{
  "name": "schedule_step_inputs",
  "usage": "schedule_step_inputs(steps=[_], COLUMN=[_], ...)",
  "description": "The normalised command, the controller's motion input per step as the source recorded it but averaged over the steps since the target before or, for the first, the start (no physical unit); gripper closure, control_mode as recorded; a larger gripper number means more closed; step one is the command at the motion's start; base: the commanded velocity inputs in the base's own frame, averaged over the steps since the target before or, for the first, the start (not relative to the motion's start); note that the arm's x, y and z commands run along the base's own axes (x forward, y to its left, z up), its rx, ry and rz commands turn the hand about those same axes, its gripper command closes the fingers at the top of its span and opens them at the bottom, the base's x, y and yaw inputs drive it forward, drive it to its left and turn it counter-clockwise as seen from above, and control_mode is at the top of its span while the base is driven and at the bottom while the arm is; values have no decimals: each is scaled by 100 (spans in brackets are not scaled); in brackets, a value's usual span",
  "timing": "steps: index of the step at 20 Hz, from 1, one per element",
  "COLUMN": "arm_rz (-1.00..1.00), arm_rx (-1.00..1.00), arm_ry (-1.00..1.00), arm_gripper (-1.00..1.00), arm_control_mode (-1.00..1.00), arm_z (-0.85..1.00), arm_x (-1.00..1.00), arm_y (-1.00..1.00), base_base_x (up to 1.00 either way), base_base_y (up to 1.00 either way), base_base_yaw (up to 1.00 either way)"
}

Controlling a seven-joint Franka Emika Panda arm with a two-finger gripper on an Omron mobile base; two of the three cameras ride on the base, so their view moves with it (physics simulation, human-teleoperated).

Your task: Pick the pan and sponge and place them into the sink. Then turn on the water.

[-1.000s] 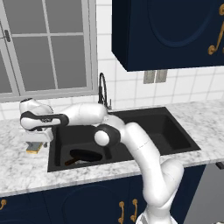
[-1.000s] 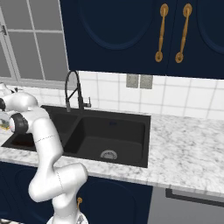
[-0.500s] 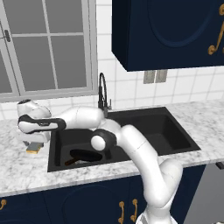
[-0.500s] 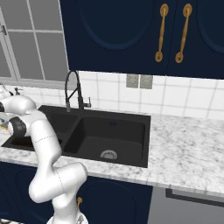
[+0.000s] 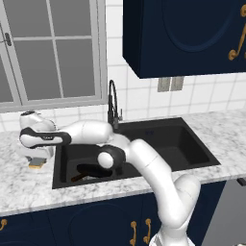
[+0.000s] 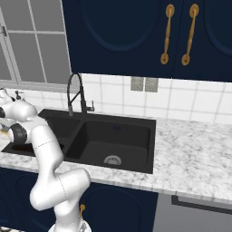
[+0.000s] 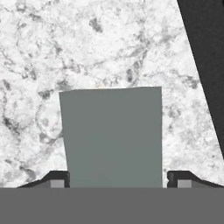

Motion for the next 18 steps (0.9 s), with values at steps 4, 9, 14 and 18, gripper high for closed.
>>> schedule_step_inputs(steps=[4, 9, 14, 18], arm_rz=[0, 2, 1, 2], arm_rx=[-2, -6, 0, 0], arm_ry=[2, 9, 2, 0], arm_gripper=[-100, -100, 100, 100], arm_control_mode=[-100, -100, -100, -100], arm_z=[-53, -77, -70, -39], arm_x=[0, -5, -21, -49], arm_y=[4, -8, -9, -48], base_base_x=[0, 0, 0, 0], base_base_y=[0, 0, 0, 0], base_base_yaw=[0, 0, 0, 0])
